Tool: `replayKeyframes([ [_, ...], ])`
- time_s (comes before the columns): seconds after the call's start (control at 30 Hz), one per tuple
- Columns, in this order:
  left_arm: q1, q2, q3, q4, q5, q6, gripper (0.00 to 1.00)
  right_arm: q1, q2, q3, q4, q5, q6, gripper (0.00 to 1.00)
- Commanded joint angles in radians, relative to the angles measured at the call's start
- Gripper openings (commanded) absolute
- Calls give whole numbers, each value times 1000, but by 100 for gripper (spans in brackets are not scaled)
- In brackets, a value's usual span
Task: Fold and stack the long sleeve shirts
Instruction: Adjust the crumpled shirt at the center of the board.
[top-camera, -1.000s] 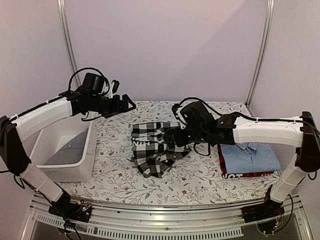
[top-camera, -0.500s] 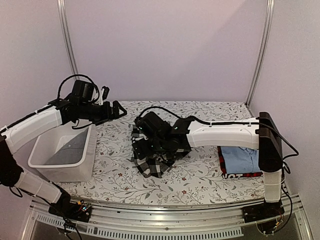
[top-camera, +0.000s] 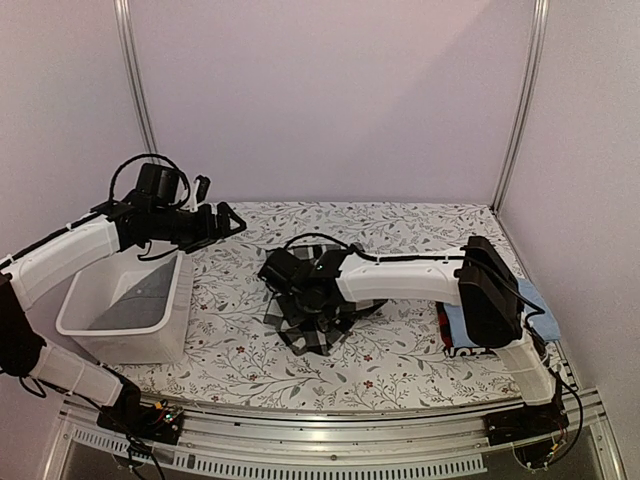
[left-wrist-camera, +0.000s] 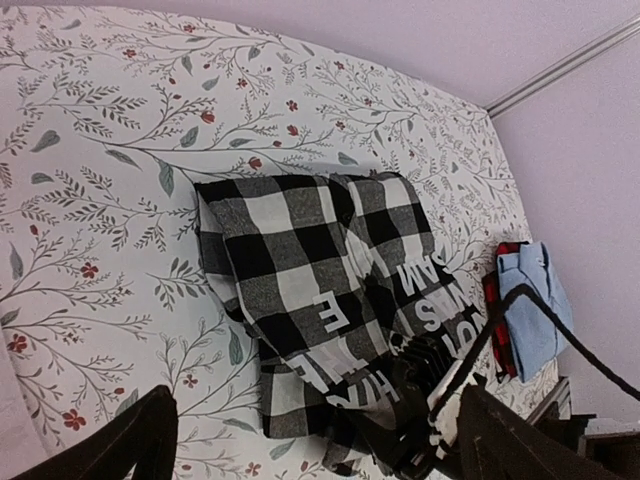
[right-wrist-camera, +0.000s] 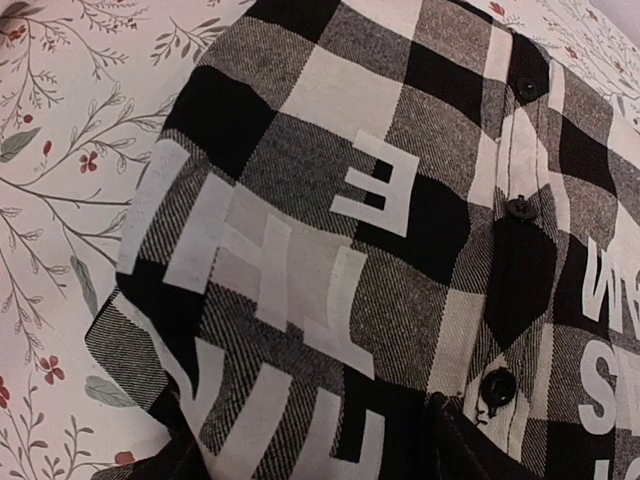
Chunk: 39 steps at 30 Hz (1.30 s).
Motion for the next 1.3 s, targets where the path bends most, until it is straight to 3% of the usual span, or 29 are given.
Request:
replayKeyframes([
  [0.0,12,2,-29,40,52,-3,97,-26,-72,-39,-10,49,58,51],
  [0.13,13,25,-53,80,96,-24,97,-29,-133,-44,30,27,30,18],
  [0.23,13,43,-70,104,117,-34,97,-35,-187,-44,79,-31,8,1],
  [0.27,13,48,-74,108,121,-36,97,-40,-201,-43,100,-67,2,0],
  [0.5,17,46,-88,112,106,-39,97,-56,-324,-4,232,-280,-29,0],
  [0.6,20,35,-84,107,93,-38,97,-101,-375,-70,325,-393,-5,0],
  [0.9,26,31,-95,99,105,-32,97,-389,-667,-796,777,-728,249,0],
  [1.0,26,40,-102,106,118,-36,97,-448,-720,-943,803,-717,289,0],
  [1.17,23,66,-124,124,134,-48,97,-463,-734,-1027,747,-668,286,11],
  [1.27,13,84,-148,139,132,-58,97,-461,-743,-1012,651,-597,268,30],
])
